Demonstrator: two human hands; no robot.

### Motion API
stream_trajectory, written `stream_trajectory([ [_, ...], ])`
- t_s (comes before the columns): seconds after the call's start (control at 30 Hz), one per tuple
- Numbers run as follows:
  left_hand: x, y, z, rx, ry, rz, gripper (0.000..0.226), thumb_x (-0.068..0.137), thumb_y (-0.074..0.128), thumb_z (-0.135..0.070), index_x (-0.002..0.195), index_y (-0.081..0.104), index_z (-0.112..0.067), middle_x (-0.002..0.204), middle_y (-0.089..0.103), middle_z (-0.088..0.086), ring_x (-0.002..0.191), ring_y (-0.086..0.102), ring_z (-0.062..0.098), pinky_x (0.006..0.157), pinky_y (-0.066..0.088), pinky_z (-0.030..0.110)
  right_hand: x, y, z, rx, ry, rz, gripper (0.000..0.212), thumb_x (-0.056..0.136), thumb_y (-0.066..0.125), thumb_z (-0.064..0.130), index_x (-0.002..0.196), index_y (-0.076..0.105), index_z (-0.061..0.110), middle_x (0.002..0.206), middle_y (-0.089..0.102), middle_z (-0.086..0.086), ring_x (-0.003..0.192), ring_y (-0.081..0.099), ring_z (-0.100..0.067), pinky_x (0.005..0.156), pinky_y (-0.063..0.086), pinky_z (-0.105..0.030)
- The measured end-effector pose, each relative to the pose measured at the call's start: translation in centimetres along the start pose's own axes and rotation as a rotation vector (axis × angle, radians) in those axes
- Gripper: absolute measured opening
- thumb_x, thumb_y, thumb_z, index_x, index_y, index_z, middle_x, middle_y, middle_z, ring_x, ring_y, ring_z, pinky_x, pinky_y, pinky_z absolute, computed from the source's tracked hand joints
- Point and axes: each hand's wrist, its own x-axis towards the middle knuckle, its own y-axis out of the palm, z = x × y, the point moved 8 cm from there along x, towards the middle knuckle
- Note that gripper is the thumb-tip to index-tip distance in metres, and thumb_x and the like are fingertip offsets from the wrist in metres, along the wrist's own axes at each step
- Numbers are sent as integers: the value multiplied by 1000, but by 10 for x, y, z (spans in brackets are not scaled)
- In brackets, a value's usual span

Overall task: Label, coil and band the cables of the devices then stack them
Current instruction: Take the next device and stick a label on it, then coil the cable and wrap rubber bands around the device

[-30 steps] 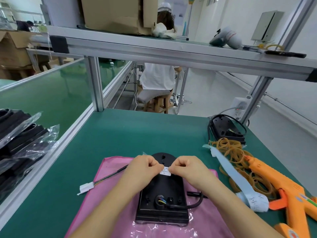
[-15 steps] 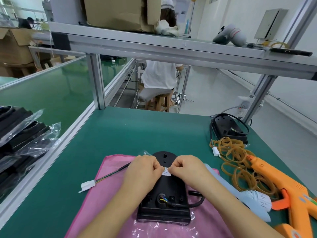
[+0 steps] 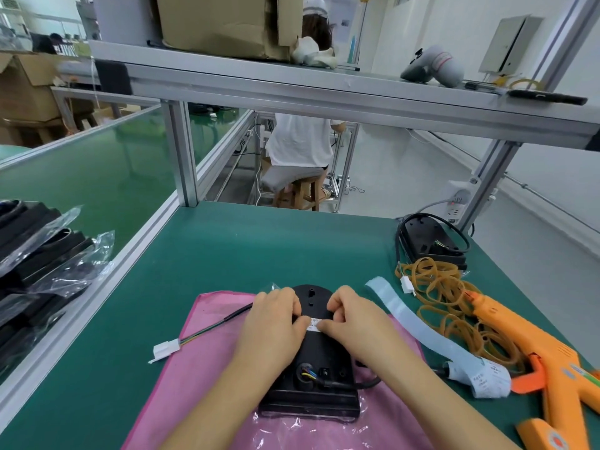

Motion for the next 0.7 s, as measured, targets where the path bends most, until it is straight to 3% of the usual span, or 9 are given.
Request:
stream_trajectory([
  [0.1, -4, 3, -1, -5, -24, -24, 34, 81, 65, -51, 81, 40, -28, 80, 41, -16, 87, 38, 12, 67, 28, 25, -4, 1, -1, 45, -6, -7, 19, 85, 62, 32, 93, 45, 28, 75, 56, 13, 81, 55, -11, 68, 41, -27],
  [0.2, 0, 7, 2, -22, -55, 8, 39, 78, 69, -52, 83, 40, -27, 82, 40, -16, 89, 38, 12, 68, 27, 26, -6, 1, -3, 84, 4, -12, 16, 85, 59, 25, 92, 45, 29, 77, 57, 13, 81, 55, -10, 67, 40, -23],
  [0.4, 3, 7, 5, -138, -21, 80, 18, 87, 65, -21, 85, 47, -22, 83, 42, -12, 91, 43, 18, 74, 31, 27, -10, -1, -1, 100, 10, -20, 14, 86, 60, 24, 92, 47, 28, 76, 56, 12, 83, 56, -11, 72, 43, -28],
  [0.5, -2, -5, 14, -228, -58, 68, 17, 91, 57, -5, 90, 49, -20, 96, 45, -1, 94, 49, 22, 85, 38, 30, -21, -9, -3, 185, 28, -31, 14, 87, 62, 22, 91, 50, 28, 77, 57, 12, 79, 55, -7, 72, 44, -23],
  [0.57, -10, -16, 30, -201, -142, 26, 8, 94, 56, -15, 89, 50, -18, 97, 48, 7, 96, 52, 26, 82, 37, 32, -34, -24, -10, 226, 51, -96, 14, 87, 62, 24, 81, 51, 30, 73, 58, 12, 70, 51, 2, 64, 39, -12],
  [0.63, -22, -17, 44, 29, -220, 83, 33, 94, 51, -46, 77, 52, -17, 94, 55, 15, 95, 54, 30, 74, 37, 34, -51, -39, -25, 108, 90, -119, 25, 87, 60, 33, 66, 48, 27, 64, 54, 9, 61, 48, 0, 55, 36, -15],
  [0.7, -37, -12, 49, 236, -282, 188, 55, 87, 34, -72, 76, 52, -21, 95, 55, 7, 97, 53, 25, 77, 42, 34, -68, -38, -42, -77, 186, 17, 42, 86, 55, 50, 58, 47, 19, 60, 56, 4, 59, 51, -8, 54, 37, -21],
])
